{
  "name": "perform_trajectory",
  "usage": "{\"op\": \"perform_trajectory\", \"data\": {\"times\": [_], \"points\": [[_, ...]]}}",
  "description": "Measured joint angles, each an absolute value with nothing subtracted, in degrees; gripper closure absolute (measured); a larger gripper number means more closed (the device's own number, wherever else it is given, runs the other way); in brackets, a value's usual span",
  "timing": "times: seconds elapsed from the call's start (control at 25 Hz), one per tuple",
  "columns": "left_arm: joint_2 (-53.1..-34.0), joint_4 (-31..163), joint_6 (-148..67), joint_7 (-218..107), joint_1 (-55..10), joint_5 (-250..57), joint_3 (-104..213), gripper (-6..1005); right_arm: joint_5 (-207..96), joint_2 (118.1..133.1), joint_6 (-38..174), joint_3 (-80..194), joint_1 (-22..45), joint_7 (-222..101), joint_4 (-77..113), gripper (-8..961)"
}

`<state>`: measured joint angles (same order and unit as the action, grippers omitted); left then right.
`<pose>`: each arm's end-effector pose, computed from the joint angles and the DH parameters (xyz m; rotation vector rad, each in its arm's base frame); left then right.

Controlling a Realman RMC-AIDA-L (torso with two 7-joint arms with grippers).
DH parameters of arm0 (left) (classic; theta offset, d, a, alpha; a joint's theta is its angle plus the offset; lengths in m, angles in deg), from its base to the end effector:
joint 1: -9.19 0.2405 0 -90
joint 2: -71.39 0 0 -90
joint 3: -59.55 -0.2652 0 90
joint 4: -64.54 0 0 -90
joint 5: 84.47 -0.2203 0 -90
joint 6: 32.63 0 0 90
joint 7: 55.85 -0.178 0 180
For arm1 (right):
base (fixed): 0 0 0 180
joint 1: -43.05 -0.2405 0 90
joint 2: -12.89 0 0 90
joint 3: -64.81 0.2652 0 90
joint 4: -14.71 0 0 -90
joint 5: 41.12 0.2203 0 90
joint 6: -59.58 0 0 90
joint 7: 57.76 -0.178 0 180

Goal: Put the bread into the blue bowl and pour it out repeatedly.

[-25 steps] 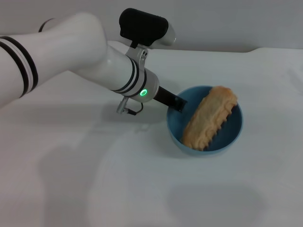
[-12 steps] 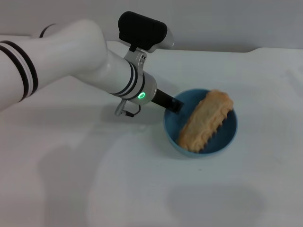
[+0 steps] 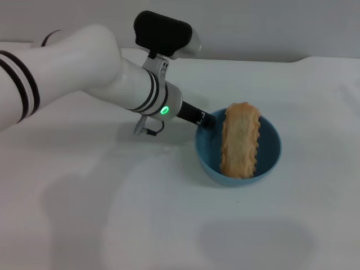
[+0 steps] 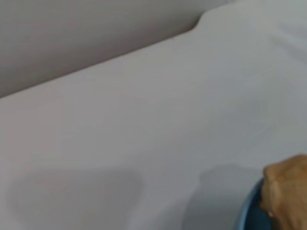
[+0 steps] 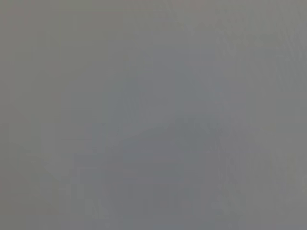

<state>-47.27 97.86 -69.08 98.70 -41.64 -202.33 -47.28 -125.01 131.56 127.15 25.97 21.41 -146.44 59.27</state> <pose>-0.1928 0.4338 -0.1641 -2.4414 -1.0863 0.1013 0.3059 0.4033 0.0773 -1.9034 0.8819 0.9997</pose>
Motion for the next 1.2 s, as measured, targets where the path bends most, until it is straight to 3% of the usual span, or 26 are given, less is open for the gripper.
{"op": "perform_trajectory", "data": {"times": [0.12, 0.32, 0.84, 1.2], "points": [[-47.15, 98.11, -67.58, 98.74, -41.3, -202.41, -46.93, 754, -124.98, 131.55, 126.84, 26.02, 21.43, -145.91, 58.89, 383], [-46.73, 101.27, -61.73, 98.36, -39.67, -202.83, -46.43, 546, -124.17, 131.58, 126.6, 26.61, 21.23, -140.34, 56.98, 382], [-46.77, 110.27, -50.21, 93.64, -33.4, -203.04, -41.8, 301, -118.29, 131.48, 127.01, 26.11, 21.11, -122.98, 51.38, 372], [-47.35, 109.83, -19.99, 95.29, -27.61, -202.43, -55.67, 155, -97.85, 131.9, 126.62, 27.47, 20.58, -92.58, 35.55, 363]]}}
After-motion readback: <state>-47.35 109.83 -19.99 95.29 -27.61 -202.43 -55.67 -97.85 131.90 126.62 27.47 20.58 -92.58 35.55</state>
